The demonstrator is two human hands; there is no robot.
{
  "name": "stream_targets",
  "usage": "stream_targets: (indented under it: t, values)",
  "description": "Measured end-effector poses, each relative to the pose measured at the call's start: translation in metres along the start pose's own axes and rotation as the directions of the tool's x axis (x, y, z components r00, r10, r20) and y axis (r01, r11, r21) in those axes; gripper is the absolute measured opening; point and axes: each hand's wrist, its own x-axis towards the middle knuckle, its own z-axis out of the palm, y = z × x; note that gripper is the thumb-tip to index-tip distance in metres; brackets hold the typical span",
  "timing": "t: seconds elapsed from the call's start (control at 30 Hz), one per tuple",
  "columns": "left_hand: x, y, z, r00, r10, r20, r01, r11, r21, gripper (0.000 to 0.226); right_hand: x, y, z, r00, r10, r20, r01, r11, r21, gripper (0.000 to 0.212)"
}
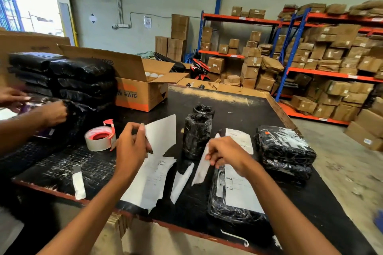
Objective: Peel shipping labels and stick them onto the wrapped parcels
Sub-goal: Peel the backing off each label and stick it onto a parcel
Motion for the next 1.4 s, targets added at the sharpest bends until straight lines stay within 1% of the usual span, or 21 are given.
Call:
stream_targets:
  t: [0.1,0.17,0.27,0.4,0.47,0.53,0.57,0.63,0.7,0.77,0.83,0.9,0.97,1.03,1.07,1.13,1.17,1.2,1.27,1.33,1.4]
  values:
    - [-0.002,0.006,0.002,0.998,0.056,0.038,-0.057,0.998,0.028,0.021,0.009,0.015,0.022,0.975,0.124,0.187,-0.079,0.970,-0.232,0.019]
    - [-0.004,0.007,0.003,0.995,0.076,0.057,-0.078,0.997,0.030,0.021,0.014,0.025,0.034,0.957,0.164,0.237,-0.048,0.901,-0.430,0.021]
    - [-0.008,0.007,0.005,0.991,0.100,0.090,-0.105,0.993,0.054,0.024,0.019,0.036,0.044,0.972,0.102,0.213,0.046,0.802,-0.596,0.024]
    - [-0.015,0.010,0.010,0.981,0.157,0.113,-0.171,0.978,0.122,0.029,0.022,0.042,0.039,0.991,0.019,0.129,0.061,0.808,-0.586,0.018]
    - [-0.018,0.015,0.016,0.974,0.200,0.103,-0.212,0.969,0.125,0.030,0.017,0.039,0.030,0.999,-0.030,0.045,0.046,0.907,-0.419,0.017]
    - [-0.023,0.023,0.022,0.958,0.271,0.092,-0.280,0.953,0.112,0.029,0.001,0.030,0.019,0.997,-0.072,-0.033,0.071,0.997,-0.009,0.020]
    - [-0.026,0.028,0.028,0.946,0.309,0.094,-0.318,0.943,0.097,0.028,-0.007,0.026,0.010,0.992,-0.103,-0.068,0.114,0.974,0.193,0.022]
    - [-0.031,0.037,0.041,0.910,0.402,0.107,-0.411,0.908,0.085,0.029,-0.024,0.020,-0.005,0.978,-0.151,-0.141,0.200,0.867,0.457,0.024]
    - [-0.034,0.046,0.059,0.848,0.510,0.142,-0.525,0.845,0.102,0.030,-0.034,0.016,-0.020,0.965,-0.140,-0.221,0.242,0.799,0.550,0.040]
    - [-0.038,0.055,0.082,0.763,0.618,0.191,-0.642,0.759,0.111,0.028,-0.038,0.015,-0.037,0.942,-0.088,-0.325,0.254,0.819,0.514,0.044]
    - [-0.042,0.062,0.104,0.695,0.680,0.234,-0.713,0.694,0.098,0.029,-0.040,0.013,-0.054,0.910,-0.039,-0.414,0.268,0.815,0.514,0.027]
    - [-0.044,0.068,0.125,0.673,0.679,0.295,-0.718,0.695,0.038,0.033,-0.042,0.014,-0.077,0.875,-0.019,-0.484,0.316,0.779,0.541,0.009]
    - [-0.046,0.075,0.147,0.685,0.614,0.392,-0.659,0.752,-0.027,0.041,-0.043,0.014,-0.105,0.839,-0.031,-0.543,0.369,0.766,0.526,0.007]
    - [-0.045,0.085,0.167,0.732,0.494,0.470,-0.510,0.854,-0.103,0.046,-0.039,0.017,-0.136,0.812,-0.035,-0.583,0.403,0.756,0.516,0.009]
    - [-0.043,0.091,0.179,0.769,0.439,0.464,-0.424,0.894,-0.144,0.043,-0.037,0.019,-0.154,0.813,-0.038,-0.582,0.403,0.757,0.514,0.011]
    - [-0.033,0.103,0.205,0.860,0.305,0.410,-0.255,0.951,-0.172,0.033,-0.031,0.026,-0.186,0.862,-0.056,-0.503,0.351,0.784,0.513,0.019]
    - [-0.026,0.108,0.219,0.880,0.211,0.426,-0.150,0.973,-0.174,0.036,-0.027,0.029,-0.200,0.895,-0.068,-0.441,0.309,0.808,0.502,0.023]
    - [-0.018,0.112,0.232,0.870,0.104,0.483,-0.023,0.985,-0.170,0.042,-0.024,0.032,-0.211,0.921,-0.075,-0.382,0.267,0.835,0.480,0.026]
    - [-0.009,0.119,0.261,0.779,-0.080,0.622,0.202,0.971,-0.127,0.046,-0.014,0.040,-0.234,0.950,-0.089,-0.298,0.216,0.878,0.427,0.028]
    - [-0.005,0.122,0.284,0.714,-0.142,0.686,0.283,0.954,-0.098,0.034,0.000,0.046,-0.254,0.962,-0.072,-0.265,0.178,0.899,0.400,0.028]
    - [-0.004,0.120,0.303,0.747,-0.123,0.653,0.276,0.951,-0.136,0.014,0.013,0.054,-0.271,0.974,-0.043,-0.223,0.124,0.925,0.360,0.028]
